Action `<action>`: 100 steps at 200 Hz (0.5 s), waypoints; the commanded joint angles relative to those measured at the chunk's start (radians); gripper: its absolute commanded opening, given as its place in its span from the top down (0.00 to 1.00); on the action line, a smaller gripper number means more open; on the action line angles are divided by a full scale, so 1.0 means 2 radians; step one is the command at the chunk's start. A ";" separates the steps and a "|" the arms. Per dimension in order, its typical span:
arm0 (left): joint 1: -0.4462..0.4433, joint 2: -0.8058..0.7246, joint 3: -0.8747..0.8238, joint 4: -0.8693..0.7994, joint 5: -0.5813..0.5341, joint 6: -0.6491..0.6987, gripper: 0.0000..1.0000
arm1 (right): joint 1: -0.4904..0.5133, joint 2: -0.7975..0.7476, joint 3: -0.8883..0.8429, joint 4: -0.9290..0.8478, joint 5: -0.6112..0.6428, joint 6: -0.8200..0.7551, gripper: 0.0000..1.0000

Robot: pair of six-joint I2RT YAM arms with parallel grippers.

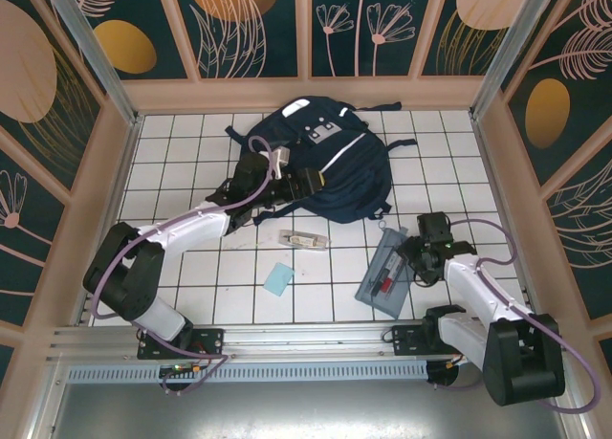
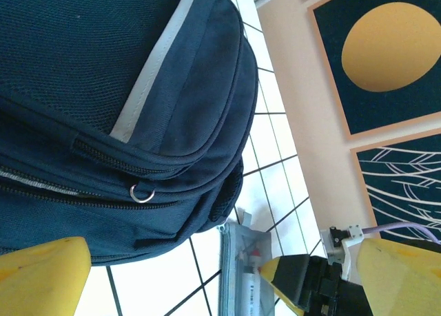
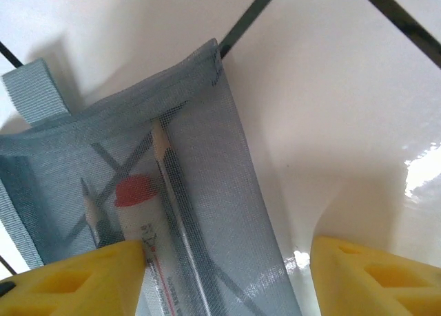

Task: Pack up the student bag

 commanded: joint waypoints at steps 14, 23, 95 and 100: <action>-0.005 0.020 0.014 0.026 0.013 -0.015 0.01 | -0.004 -0.006 -0.029 0.035 -0.005 -0.004 0.67; -0.005 0.022 0.015 0.028 0.016 -0.016 0.01 | -0.004 -0.012 -0.028 0.043 -0.006 -0.009 0.79; -0.005 0.042 0.054 0.048 0.061 -0.009 0.01 | -0.006 -0.017 0.094 0.071 -0.078 -0.105 1.00; -0.005 0.043 0.057 0.051 0.066 -0.007 0.01 | -0.006 -0.018 0.107 0.069 -0.085 -0.111 1.00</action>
